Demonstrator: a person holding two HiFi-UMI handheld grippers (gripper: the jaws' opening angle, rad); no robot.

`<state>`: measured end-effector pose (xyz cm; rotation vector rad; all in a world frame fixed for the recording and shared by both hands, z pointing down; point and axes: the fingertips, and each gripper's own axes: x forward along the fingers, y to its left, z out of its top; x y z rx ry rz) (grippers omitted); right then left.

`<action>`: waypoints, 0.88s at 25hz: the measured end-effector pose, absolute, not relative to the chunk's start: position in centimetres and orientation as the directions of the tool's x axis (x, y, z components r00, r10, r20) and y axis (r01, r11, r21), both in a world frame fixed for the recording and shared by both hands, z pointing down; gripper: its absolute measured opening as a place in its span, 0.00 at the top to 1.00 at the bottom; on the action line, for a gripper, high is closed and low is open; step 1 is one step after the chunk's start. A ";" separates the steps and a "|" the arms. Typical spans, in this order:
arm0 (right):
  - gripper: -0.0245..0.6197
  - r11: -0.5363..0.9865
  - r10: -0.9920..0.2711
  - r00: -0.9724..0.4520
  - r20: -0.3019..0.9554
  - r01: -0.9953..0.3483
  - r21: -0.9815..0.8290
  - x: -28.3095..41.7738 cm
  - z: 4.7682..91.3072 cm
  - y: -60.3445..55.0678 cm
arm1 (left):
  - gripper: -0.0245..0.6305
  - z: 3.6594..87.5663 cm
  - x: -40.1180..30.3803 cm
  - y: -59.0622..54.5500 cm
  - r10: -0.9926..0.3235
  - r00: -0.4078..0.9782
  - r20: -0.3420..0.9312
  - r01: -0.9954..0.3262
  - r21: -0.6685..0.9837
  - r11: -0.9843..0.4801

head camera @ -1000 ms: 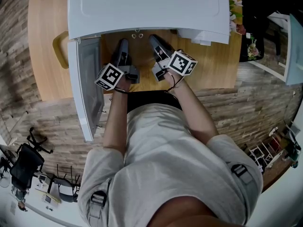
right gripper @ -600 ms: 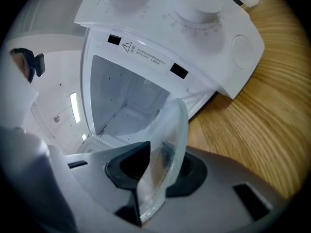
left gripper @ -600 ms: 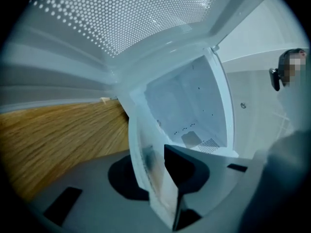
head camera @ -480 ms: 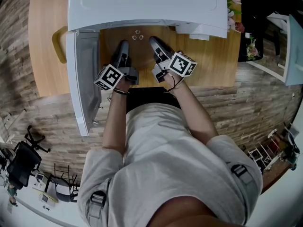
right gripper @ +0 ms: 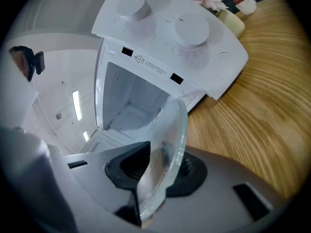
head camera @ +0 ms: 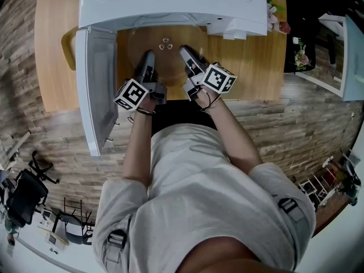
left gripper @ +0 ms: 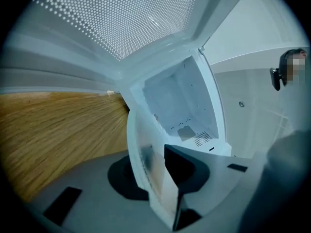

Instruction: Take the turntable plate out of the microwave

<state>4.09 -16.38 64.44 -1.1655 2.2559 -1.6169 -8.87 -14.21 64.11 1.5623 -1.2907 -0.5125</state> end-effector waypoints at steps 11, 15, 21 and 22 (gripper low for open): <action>0.81 0.168 -0.639 -0.705 0.308 -0.518 -0.839 5.7 63.3 -13.3 | 0.80 64.0 -7.1 -10.5 -0.899 0.342 0.273 -0.479 0.874 0.083; 0.81 0.178 -0.634 -0.714 0.298 -0.509 -0.842 6.3 62.9 -11.8 | 0.80 63.5 -6.6 -9.2 -0.901 0.337 0.274 -0.494 0.866 0.078; 0.80 0.217 -0.642 -0.722 0.257 -0.493 -0.843 7.1 60.9 -10.0 | 0.79 61.5 -5.5 -7.5 -0.904 0.346 0.249 -0.510 0.859 0.042; 0.80 0.228 -0.648 -0.719 0.251 -0.498 -0.837 7.4 60.5 -9.8 | 0.79 61.0 -5.5 -7.2 -0.907 0.344 0.244 -0.516 0.856 0.035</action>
